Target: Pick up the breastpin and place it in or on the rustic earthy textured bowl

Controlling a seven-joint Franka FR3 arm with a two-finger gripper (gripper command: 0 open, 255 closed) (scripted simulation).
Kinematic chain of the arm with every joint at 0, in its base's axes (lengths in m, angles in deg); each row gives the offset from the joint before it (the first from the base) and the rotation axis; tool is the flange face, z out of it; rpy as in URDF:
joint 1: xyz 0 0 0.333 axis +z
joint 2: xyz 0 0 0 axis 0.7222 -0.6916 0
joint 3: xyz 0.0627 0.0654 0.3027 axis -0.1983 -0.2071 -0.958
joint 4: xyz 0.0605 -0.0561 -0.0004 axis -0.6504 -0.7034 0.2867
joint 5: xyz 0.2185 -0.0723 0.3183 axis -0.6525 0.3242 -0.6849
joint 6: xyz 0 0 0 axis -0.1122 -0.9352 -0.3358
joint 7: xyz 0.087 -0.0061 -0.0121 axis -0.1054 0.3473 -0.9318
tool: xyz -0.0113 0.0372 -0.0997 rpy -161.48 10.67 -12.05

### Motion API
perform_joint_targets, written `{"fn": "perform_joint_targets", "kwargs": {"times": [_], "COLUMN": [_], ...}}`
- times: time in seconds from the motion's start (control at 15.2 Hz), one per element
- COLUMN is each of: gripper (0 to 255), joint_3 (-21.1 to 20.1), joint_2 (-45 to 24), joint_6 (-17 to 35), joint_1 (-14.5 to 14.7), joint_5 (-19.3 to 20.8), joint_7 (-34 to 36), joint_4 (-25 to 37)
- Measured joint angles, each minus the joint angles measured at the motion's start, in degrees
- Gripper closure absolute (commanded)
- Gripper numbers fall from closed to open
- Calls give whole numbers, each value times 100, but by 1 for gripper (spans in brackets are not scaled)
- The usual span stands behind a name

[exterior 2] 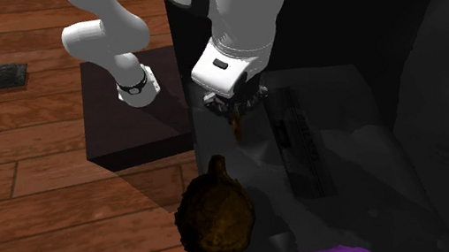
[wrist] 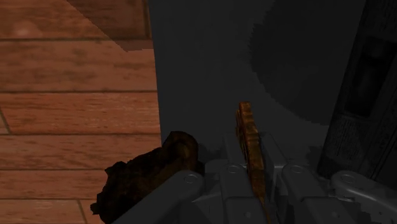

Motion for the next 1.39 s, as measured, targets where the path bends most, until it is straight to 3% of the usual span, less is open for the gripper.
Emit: {"fn": "perform_joint_targets", "kwargs": {"times": [0.66, 1.39], "gripper": [255, 255], "joint_3": [32, 178], "joint_2": [-156, -1951], "joint_6": [-766, -1075], "joint_1": [-57, -417], "joint_5": [87, 939], "joint_7": [-12, -464], "joint_4": [905, 2800]}}
